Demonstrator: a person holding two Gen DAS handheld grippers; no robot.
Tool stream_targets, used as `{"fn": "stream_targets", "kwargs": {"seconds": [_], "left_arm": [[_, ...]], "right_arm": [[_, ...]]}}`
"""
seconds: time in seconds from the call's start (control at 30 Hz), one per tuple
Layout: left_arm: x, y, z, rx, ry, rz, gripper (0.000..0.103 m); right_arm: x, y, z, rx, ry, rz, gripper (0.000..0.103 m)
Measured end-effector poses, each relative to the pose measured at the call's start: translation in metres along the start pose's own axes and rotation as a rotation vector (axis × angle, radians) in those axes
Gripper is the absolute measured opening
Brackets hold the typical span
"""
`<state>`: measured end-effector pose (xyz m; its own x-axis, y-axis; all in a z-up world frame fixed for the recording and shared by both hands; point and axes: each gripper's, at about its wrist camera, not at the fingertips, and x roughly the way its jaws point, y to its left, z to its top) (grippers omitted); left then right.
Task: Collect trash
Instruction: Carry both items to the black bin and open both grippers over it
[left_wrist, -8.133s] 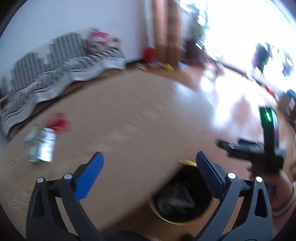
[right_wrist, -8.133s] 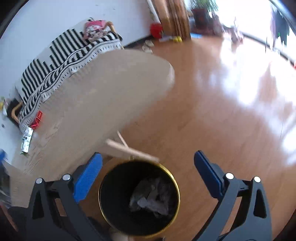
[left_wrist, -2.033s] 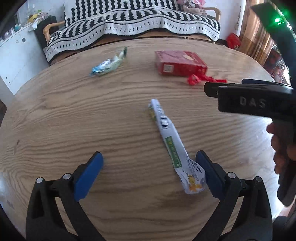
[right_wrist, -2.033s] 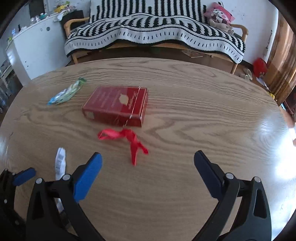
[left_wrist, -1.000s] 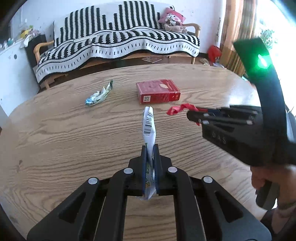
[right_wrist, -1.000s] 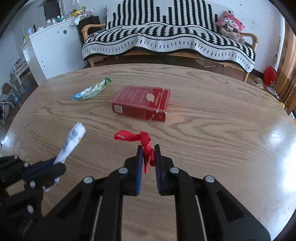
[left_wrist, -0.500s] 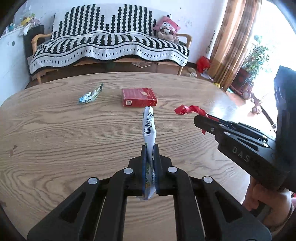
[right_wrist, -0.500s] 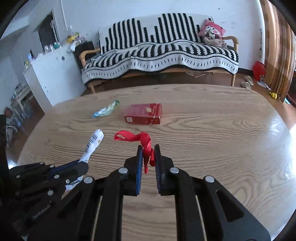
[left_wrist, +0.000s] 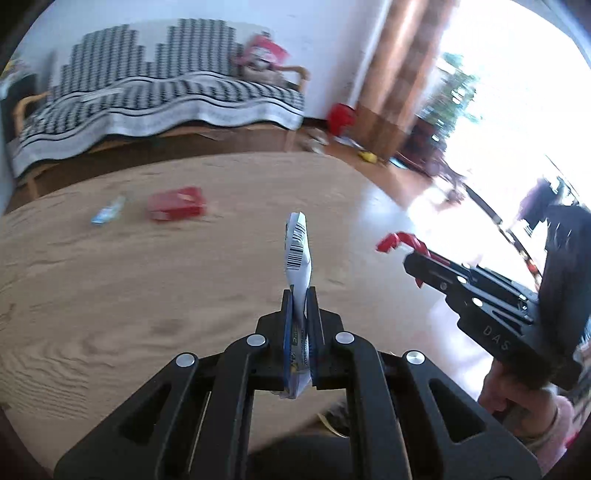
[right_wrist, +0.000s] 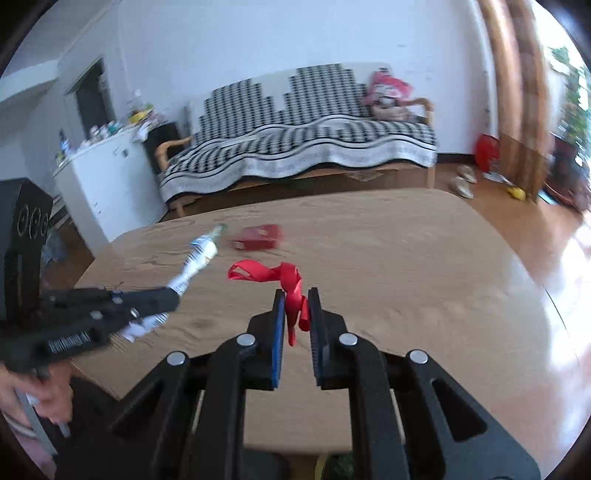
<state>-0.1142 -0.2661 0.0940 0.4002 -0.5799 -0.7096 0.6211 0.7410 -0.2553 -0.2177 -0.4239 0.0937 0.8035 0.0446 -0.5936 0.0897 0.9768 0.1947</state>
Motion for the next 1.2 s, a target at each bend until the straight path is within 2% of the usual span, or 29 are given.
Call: {"fn": "stream_targets", "kwargs": {"seconds": [0.13,0.3,0.37,0.53,0.77,1.2], "left_arm": [[0.027,-0.068,-0.026,0.089,0.090,-0.067,0.006],[0.089,-0.155,-0.081,0.191,0.288,-0.160,0.006],[0.115,-0.177,-0.107,0.226,0.355,-0.149,0.006],[0.168,-0.191,-0.152,0.248,0.483,-0.101,0.006],[0.190,-0.186,-0.156,0.252,0.505,-0.049,0.006],[0.189,-0.185,-0.168,0.241,0.519,-0.074,0.006]], "right_arm": [[-0.046,-0.069,-0.057,0.114,0.019,-0.073,0.013],[-0.076,-0.145,-0.146,0.306,0.090,-0.101,0.013],[-0.076,-0.163,-0.176,0.361,0.124,-0.105,0.013],[-0.057,-0.179,-0.229,0.418,0.217,-0.117,0.013],[-0.040,-0.188,-0.246,0.452,0.254,-0.075,0.013],[-0.027,-0.196,-0.236,0.452,0.276,-0.079,0.013]]}}
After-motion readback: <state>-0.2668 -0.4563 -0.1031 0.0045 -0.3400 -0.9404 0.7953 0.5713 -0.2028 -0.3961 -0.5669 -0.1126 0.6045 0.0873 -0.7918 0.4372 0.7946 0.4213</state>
